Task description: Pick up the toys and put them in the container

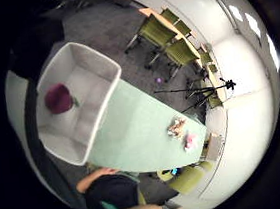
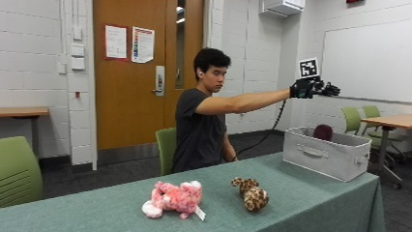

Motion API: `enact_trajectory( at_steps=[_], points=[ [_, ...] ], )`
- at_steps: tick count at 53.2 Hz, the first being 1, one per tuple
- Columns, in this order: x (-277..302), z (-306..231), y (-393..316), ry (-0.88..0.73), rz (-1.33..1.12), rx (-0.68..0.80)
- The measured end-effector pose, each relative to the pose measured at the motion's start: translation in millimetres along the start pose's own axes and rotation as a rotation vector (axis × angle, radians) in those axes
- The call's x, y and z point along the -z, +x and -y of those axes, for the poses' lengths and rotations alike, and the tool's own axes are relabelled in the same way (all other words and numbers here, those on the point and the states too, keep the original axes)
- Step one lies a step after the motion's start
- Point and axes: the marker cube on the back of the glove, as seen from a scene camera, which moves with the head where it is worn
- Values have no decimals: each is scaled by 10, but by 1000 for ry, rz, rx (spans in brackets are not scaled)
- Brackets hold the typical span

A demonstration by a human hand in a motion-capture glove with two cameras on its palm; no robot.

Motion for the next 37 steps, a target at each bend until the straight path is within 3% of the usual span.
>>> enact_trajectory(
  at_steps=[10,15,20,37],
  points=[
    [331,-486,1083,9,-25,-21],
    [296,-747,1992,18,-240,-169],
    [245,-938,2515,24,-277,-232],
    [-708,-1795,4133,-56,-173,-488]
  ],
)
